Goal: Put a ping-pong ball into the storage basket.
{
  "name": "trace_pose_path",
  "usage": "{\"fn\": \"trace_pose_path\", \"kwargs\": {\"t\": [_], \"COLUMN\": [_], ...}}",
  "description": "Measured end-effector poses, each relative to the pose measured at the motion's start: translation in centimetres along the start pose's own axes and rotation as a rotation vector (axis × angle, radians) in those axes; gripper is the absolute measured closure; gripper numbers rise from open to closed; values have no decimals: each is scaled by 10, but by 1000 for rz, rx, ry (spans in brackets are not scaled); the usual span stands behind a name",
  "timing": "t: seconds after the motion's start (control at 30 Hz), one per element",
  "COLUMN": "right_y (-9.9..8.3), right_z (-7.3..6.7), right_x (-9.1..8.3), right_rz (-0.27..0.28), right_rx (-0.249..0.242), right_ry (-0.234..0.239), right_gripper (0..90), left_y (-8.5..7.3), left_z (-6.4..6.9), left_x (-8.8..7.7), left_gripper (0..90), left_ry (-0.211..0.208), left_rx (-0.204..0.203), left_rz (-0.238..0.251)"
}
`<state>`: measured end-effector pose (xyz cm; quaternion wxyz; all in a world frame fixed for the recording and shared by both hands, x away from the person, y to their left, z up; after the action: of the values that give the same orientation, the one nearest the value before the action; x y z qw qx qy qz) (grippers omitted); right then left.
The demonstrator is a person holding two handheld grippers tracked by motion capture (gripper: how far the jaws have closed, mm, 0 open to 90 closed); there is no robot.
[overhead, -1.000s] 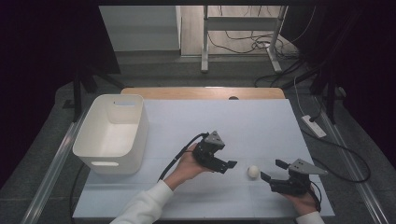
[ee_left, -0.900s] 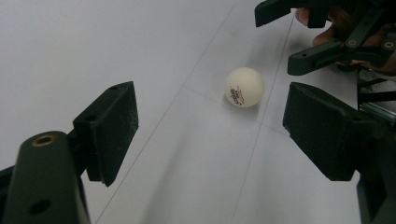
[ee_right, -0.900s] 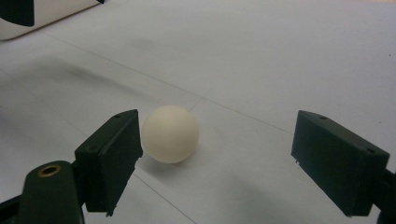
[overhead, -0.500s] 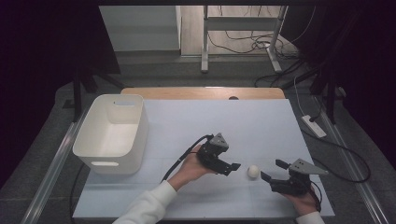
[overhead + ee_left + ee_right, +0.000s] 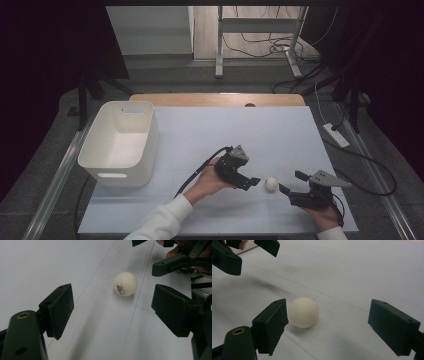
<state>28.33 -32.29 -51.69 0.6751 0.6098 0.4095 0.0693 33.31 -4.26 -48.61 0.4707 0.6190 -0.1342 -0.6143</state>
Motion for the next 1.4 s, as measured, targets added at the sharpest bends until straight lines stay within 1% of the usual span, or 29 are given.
{"fn": "trace_pose_path", "kwargs": {"t": [0.2, 0.6, 0.9, 1.17, 1.2, 1.27, 1.4], "right_y": [0, 0, 1, 1, 1, 1, 1], "right_z": [0, 0, 1, 1, 1, 1, 1], "right_x": [0, 0, -1, -1, -1, -1, -2], "right_rz": [2, 4, 10, 15, 15, 15, 18], "right_rx": [1, 1, 4, 14, 14, 14, 13], "right_ry": [0, 0, 2, 6, 5, 5, 5], "right_gripper": [162, 163, 163, 163, 163, 163, 162], "left_y": [0, 2, 5, 6, 6, 7, 7], "left_z": [2, 5, 9, 9, 9, 10, 11], "left_x": [4, 10, 16, 20, 21, 24, 27], "left_gripper": [188, 187, 184, 184, 184, 184, 183], "left_ry": [-8, -17, -29, -34, -35, -38, -43], "left_rx": [5, 6, 19, 16, 25, 19, 32], "left_rz": [-13, -24, -36, -46, -54, -52, -67]}}
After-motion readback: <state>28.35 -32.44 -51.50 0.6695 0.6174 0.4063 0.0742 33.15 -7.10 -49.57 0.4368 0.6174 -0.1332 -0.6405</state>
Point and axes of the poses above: each handheld gripper's, and its own axes: x roughly forward along the jaws, y roughly out of its top, z roughly to its right, the point moved 1 cm from there along x, roughly forward along the jaws
